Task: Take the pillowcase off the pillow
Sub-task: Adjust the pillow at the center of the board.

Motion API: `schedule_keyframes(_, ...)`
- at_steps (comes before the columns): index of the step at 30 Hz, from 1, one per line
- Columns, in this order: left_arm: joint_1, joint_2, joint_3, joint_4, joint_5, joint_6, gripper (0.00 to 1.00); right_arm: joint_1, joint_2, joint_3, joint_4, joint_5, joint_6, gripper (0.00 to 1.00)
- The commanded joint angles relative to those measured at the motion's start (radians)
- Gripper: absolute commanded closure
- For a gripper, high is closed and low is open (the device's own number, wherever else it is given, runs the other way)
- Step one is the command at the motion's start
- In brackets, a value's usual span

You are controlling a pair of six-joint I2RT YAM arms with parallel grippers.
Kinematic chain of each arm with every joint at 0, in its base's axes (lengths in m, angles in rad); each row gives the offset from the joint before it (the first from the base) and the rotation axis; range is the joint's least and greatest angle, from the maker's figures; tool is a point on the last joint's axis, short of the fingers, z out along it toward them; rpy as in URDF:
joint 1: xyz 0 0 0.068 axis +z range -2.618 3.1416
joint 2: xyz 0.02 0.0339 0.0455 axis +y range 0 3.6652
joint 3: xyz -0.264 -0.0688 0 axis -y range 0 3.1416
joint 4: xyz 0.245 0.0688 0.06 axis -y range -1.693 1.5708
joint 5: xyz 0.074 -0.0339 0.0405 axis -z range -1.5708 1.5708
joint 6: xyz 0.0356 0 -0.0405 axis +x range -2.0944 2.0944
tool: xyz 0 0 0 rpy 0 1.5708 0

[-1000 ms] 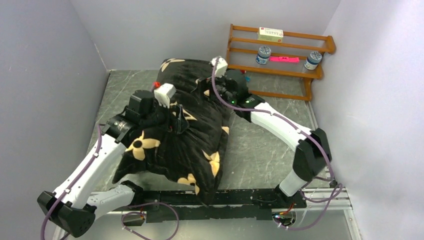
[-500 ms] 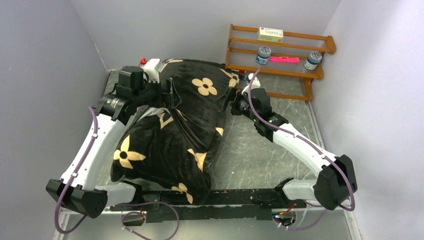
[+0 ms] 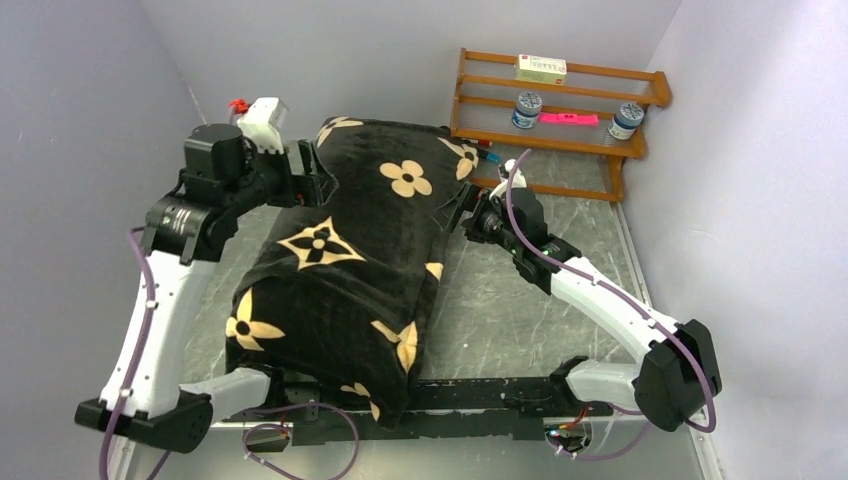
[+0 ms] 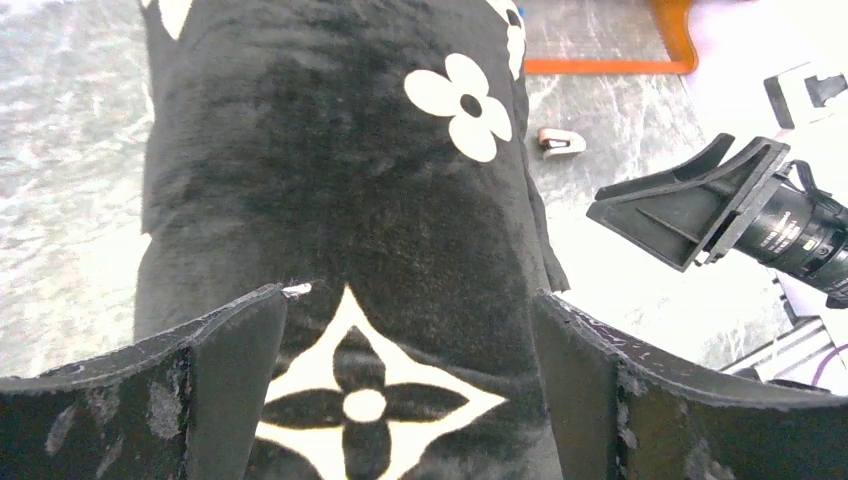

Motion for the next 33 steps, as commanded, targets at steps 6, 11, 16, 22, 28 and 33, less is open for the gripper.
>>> schedule_keyframes(6,0.002,-0.013,-0.026,-0.013,-0.203,0.022,0.04,0.001,-0.018,-0.047,0.076,0.000,0.060,0.00)
schedule_keyframes(11,0.020,0.120,-0.012,0.090,-0.160,0.005,0.04,0.002,-0.005,-0.078,0.112,-0.026,0.111,0.00)
schedule_keyframes(16,0.107,0.309,0.087,0.154,-0.048,-0.003,0.04,0.003,0.008,-0.111,0.175,-0.068,0.188,0.00)
schedule_keyframes(22,0.203,0.481,0.157,0.235,0.128,-0.018,0.04,0.031,0.049,-0.146,0.258,-0.137,0.268,0.00)
schedule_keyframes(28,0.224,0.588,0.098,0.313,0.344,-0.047,0.04,0.093,0.133,-0.151,0.334,-0.181,0.320,0.00)
schedule_keyframes(33,0.215,0.599,-0.033,0.388,0.446,-0.091,0.04,0.138,0.201,-0.136,0.390,-0.197,0.326,0.00)
